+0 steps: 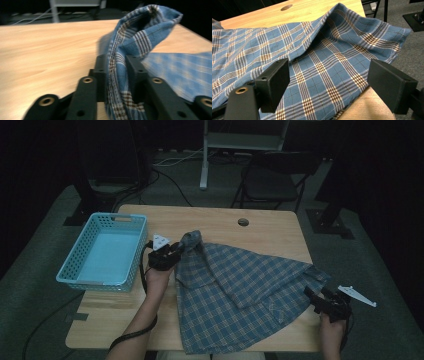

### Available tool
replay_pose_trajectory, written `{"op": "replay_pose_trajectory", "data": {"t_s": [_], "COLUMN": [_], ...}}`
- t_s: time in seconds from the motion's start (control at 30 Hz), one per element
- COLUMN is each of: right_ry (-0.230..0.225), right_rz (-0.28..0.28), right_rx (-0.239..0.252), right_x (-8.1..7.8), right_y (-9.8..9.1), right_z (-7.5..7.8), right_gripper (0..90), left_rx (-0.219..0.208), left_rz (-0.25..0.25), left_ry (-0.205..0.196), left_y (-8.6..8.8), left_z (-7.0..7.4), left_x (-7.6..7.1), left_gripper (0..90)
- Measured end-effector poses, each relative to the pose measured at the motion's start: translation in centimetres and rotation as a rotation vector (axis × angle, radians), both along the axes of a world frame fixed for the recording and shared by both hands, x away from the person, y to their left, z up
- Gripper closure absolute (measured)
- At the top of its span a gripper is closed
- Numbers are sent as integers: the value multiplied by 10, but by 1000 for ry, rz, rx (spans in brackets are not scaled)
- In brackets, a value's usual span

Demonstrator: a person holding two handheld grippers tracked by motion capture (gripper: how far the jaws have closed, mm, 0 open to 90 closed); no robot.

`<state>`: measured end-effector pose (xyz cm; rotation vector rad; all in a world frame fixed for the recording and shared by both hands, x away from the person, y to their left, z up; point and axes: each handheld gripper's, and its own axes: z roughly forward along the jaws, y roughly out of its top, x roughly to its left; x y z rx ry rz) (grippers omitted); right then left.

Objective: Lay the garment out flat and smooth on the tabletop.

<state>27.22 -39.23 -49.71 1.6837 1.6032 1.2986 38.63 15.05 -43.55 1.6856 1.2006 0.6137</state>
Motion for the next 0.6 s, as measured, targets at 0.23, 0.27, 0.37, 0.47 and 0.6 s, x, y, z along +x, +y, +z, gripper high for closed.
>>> {"op": "replay_pose_trajectory", "data": {"t_s": [0.23, 0.27, 0.37, 0.47, 0.6], "right_ry": [0, 0, -3, -12, -25], "right_rz": [-1, -1, 5, 21, 58], "right_rx": [27, 26, 15, -8, -75], "right_x": [0, 0, 0, -1, -2], "right_y": [-2, -2, -1, 2, 8], "right_z": [0, 0, 0, 0, 2], "right_gripper": [178, 178, 178, 178, 177], "left_rx": [1, -3, 0, 2, -25], "left_rz": [158, 163, 158, 147, 84], "left_ry": [53, 51, 59, 64, 57], "left_y": [29, 32, 37, 38, 34], "left_z": [-6, -7, -12, -16, -19], "left_x": [-5, -6, -12, -19, -31], "left_gripper": [496, 496, 495, 467, 400]}}
